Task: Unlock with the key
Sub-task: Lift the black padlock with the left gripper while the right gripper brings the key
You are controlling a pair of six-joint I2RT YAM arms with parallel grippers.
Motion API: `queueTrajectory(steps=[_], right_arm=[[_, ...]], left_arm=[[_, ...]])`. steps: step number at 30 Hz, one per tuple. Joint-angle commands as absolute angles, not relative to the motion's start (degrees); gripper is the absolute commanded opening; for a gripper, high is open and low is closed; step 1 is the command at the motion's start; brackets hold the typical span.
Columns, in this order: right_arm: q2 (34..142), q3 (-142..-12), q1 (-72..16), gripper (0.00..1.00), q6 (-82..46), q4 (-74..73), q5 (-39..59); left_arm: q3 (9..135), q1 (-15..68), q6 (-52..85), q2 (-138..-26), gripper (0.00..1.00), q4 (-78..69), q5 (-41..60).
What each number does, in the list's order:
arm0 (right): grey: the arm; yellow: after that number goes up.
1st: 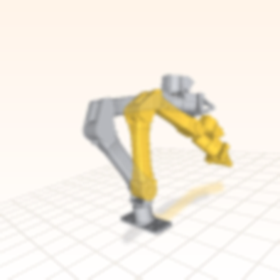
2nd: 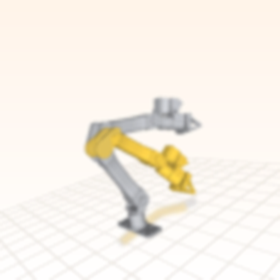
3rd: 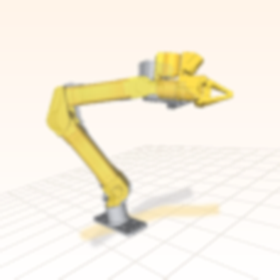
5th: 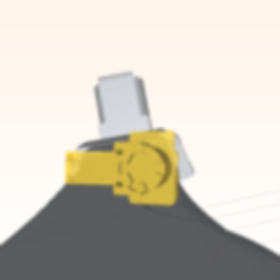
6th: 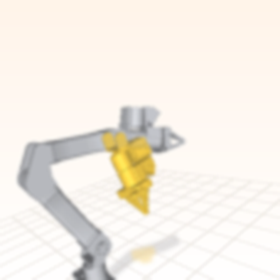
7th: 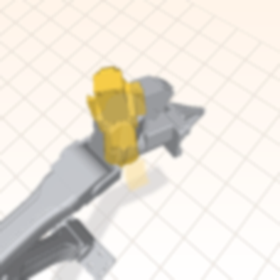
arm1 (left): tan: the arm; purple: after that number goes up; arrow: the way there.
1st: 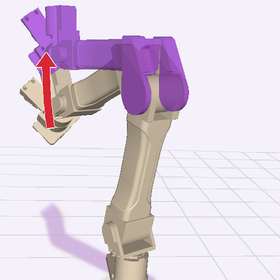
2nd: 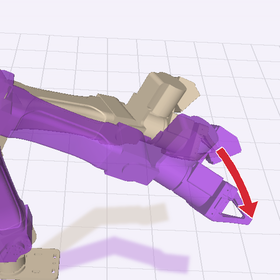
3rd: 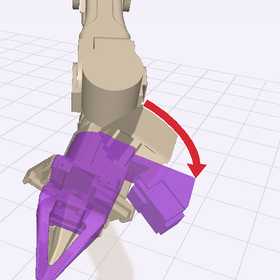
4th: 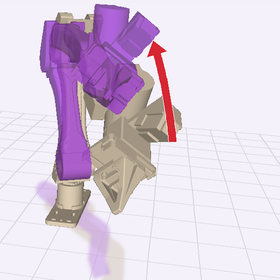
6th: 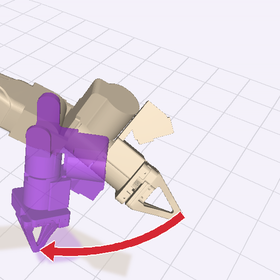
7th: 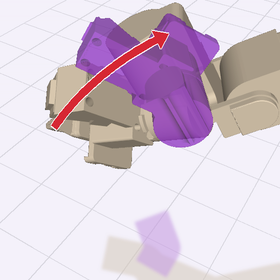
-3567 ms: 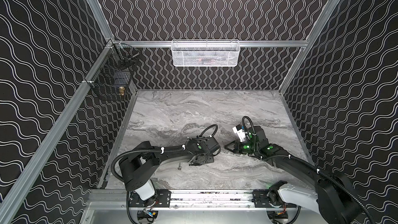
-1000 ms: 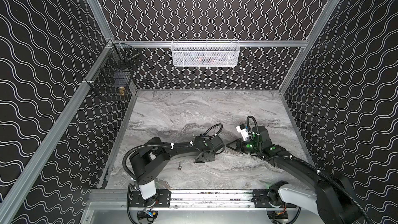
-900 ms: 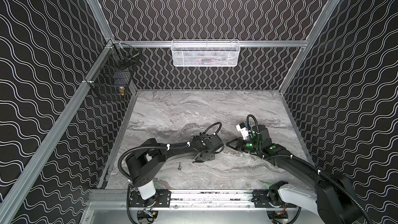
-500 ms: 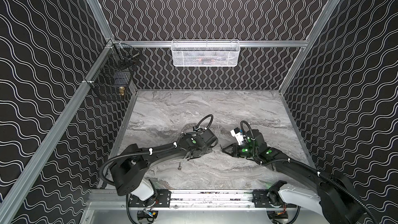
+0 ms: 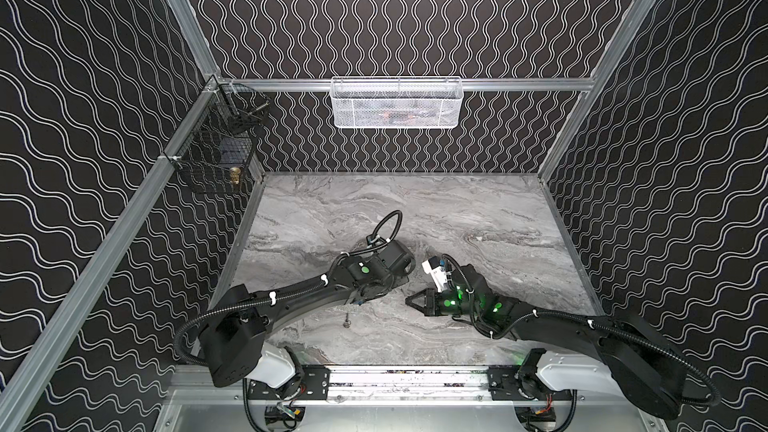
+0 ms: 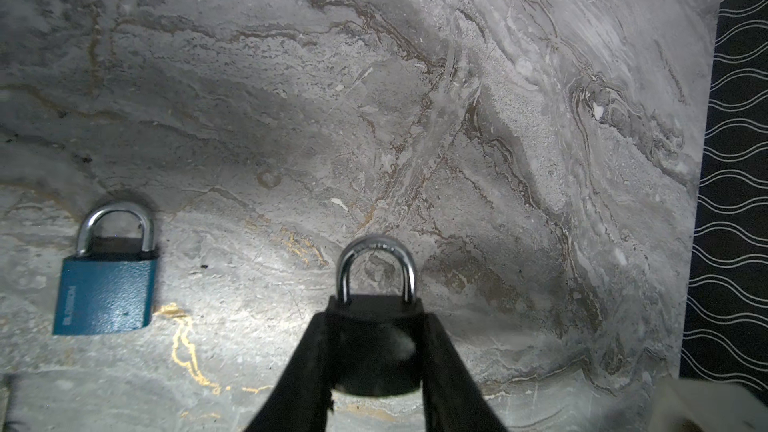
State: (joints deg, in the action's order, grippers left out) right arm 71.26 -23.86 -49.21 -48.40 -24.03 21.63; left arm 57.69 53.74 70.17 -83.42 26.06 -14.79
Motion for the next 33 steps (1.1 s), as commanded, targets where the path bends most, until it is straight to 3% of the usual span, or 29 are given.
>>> queueTrajectory(steps=[1,33], right_arm=[[71.6,-23.4,-50.0,0.0,-51.1,-30.9,17.7],[79.4,-24.5,-50.6,0.0,-54.8,-40.3,15.5]], left_arm=[[57.7,53.6,72.3,-82.8,0.16,25.6,-16.3],[57.4,53.6,72.7,-82.5,0.1,26.2,-15.6]])
